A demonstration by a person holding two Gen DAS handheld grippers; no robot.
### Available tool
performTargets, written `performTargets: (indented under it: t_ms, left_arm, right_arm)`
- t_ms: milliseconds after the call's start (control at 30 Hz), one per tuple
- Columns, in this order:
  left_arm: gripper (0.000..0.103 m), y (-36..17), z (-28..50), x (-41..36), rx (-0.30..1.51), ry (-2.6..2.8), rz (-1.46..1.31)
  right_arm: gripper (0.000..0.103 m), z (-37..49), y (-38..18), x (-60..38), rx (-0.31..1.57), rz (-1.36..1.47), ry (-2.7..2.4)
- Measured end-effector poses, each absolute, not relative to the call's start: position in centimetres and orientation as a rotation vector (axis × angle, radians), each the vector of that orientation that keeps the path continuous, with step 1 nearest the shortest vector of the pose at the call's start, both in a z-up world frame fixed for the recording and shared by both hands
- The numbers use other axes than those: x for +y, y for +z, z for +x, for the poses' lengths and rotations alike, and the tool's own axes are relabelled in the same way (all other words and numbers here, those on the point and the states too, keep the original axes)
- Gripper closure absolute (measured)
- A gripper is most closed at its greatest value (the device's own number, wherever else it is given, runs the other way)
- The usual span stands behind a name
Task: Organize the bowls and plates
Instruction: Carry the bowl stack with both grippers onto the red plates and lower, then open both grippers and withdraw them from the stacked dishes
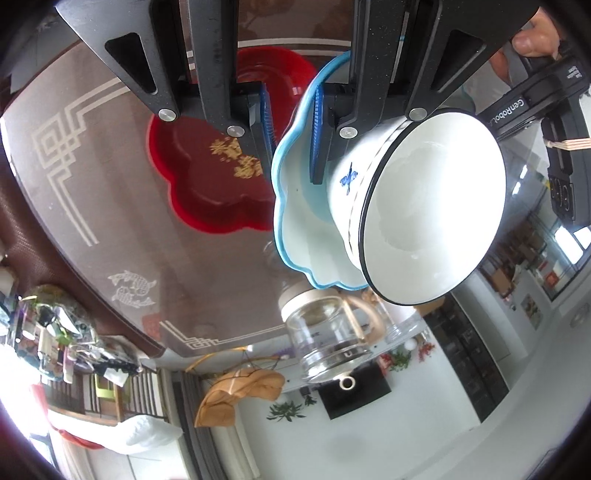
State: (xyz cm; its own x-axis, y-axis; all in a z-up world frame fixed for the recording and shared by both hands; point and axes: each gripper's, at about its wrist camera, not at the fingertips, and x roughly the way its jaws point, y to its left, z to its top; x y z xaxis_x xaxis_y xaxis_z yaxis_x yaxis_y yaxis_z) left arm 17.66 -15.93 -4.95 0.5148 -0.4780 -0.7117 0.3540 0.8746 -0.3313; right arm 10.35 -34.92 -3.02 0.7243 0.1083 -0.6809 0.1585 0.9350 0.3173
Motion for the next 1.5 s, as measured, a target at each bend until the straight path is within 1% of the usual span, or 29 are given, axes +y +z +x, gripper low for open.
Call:
performTargets:
  t_ms: [167,367,567,667,767,867,900,933,967,1000,1100,1133,1167,1233,1267,1300,1333,1400,1433,1500]
  left_arm:
    - [0.087,-6.8,18.2,-19.4,0.941,-0.524,-0.134]
    - [0.087,-9.4,18.1,-21.1,0.99,-0.517,-0.099]
    - [0.086,-9.4,17.6,-21.1,0.95,-0.527,-0.07]
    - [0.079,-9.3,17.6,-21.1,0.948,-0.521,-0.061]
    - [0.078,-9.0,17.5,-20.6,0.954,-0.53,-0.077]
    - [0.076,-8.3,17.1,-20.2,0.938,-0.527,-0.072]
    - [0.061,-8.0,16.9,-20.0,0.931,-0.511,-0.066]
    - [0.049,-7.7,16.7,-19.6,0.917,-0.491,-0.067]
    - [0.032,-7.3,16.5,-19.1,0.895,-0.459,-0.073]
    - [0.025,-6.9,16.2,-18.4,0.867,-0.438,-0.089]
    - [0.023,-5.8,15.7,-17.4,0.832,-0.426,-0.08]
    - [0.023,-5.4,15.5,-17.3,0.821,-0.421,-0.062]
    - [0.023,-4.9,15.1,-17.2,0.804,-0.412,-0.035]
    - [0.019,-4.1,14.1,-16.9,0.767,-0.391,0.017]
    - [0.013,-3.7,13.5,-16.7,0.749,-0.383,0.038]
    - [0.008,-3.4,12.7,-16.4,0.734,-0.375,0.059]
    - [0.006,-3.0,12.0,-16.2,0.721,-0.365,0.082]
    - [0.006,-2.6,10.9,-16.0,0.709,-0.351,0.122]
    - [0.006,-2.5,10.4,-15.9,0.712,-0.342,0.137]
    - [0.005,-2.3,9.6,-15.4,0.728,-0.333,0.145]
  right_arm:
    - [0.083,10.4,-4.7,-38.5,0.776,0.394,-0.083]
    - [0.083,10.6,-7.0,-40.5,0.802,0.405,-0.108]
    - [0.084,10.3,-7.7,-40.6,0.798,0.413,-0.092]
    - [0.081,10.1,-7.4,-40.7,0.772,0.386,-0.094]
    - [0.08,9.9,-7.1,-40.8,0.762,0.386,-0.094]
    - [0.069,9.6,-7.1,-41.1,0.752,0.395,-0.102]
    - [0.066,9.5,-7.1,-41.3,0.748,0.399,-0.105]
    - [0.06,9.3,-7.1,-41.4,0.744,0.405,-0.11]
    - [0.057,9.0,-7.0,-41.6,0.738,0.409,-0.115]
    - [0.054,8.8,-6.8,-41.7,0.732,0.414,-0.119]
    - [0.05,8.1,-6.3,-42.1,0.712,0.423,-0.135]
    - [0.047,7.8,-6.1,-42.2,0.705,0.424,-0.144]
    - [0.047,7.5,-5.9,-42.3,0.7,0.424,-0.153]
    - [0.042,6.8,-5.3,-42.3,0.7,0.407,-0.186]
    - [0.038,6.4,-4.9,-42.1,0.703,0.389,-0.21]
    - [0.038,6.0,-4.5,-41.8,0.707,0.365,-0.236]
    - [0.038,5.5,-4.2,-41.3,0.714,0.335,-0.262]
    - [0.037,4.7,-3.7,-40.2,0.737,0.276,-0.317]
    - [0.034,4.3,-3.6,-39.7,0.75,0.254,-0.336]
    - [0.033,3.3,-3.4,-38.5,0.765,0.224,-0.347]
